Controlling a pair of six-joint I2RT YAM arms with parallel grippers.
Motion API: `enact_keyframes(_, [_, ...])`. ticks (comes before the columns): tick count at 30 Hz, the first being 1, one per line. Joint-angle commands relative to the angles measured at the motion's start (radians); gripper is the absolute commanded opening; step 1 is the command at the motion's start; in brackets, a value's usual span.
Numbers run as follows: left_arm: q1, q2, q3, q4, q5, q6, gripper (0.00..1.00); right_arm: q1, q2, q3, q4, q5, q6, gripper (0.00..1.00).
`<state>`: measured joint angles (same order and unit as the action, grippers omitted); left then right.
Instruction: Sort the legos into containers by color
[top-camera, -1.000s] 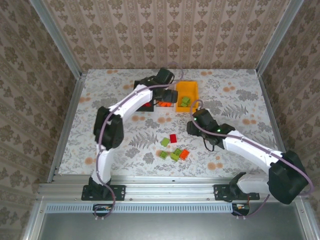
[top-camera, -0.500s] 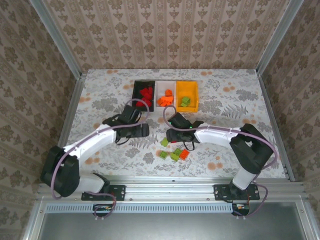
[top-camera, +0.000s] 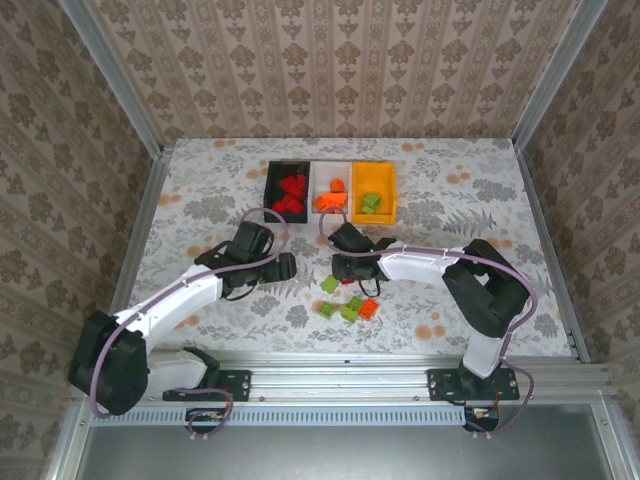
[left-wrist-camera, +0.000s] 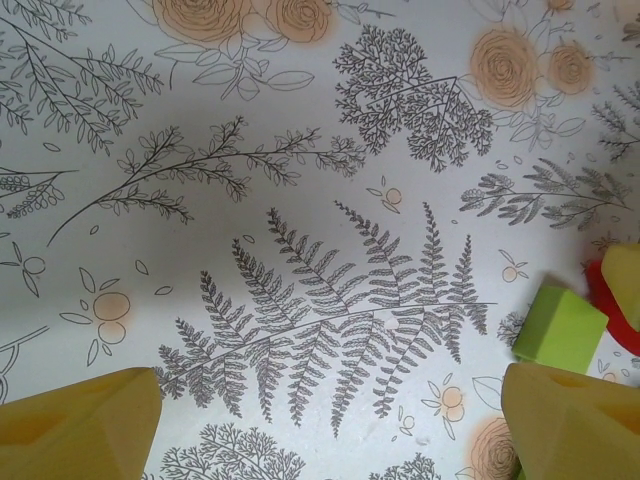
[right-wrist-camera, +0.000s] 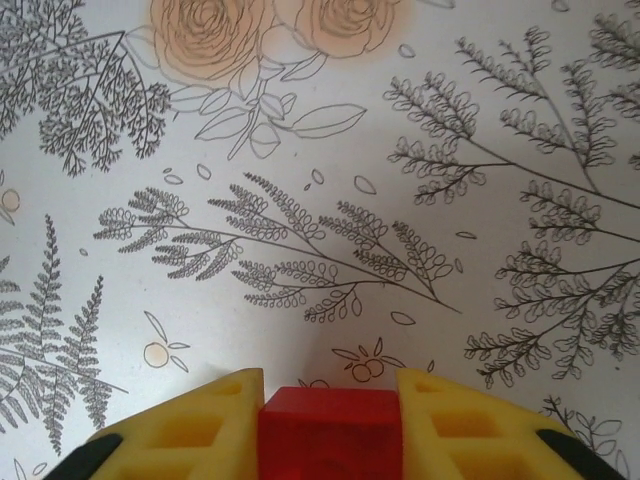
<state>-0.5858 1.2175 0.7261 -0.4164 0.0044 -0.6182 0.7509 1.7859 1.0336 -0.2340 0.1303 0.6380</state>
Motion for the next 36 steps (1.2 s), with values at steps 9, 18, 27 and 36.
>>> enact_keyframes(9, [0.138,-0.136,-0.087,-0.031,0.016,-0.049,0.92,0.007,-0.013,0.289,-0.11,0.075,-0.084,0.27])
enact_keyframes(18, [0.193,-0.28,-0.177,-0.123,0.032,-0.081,0.92,-0.029,0.328,0.754,-0.073,0.041,-0.276,0.28])
enact_keyframes(27, [0.193,-0.426,-0.254,-0.172,0.06,-0.098,0.91,-0.061,0.664,1.285,-0.24,-0.073,-0.388,0.29])
enact_keyframes(36, [0.195,-0.488,-0.212,-0.233,0.082,-0.072,0.93,-0.06,0.727,1.495,-0.372,0.048,-0.365,0.58])
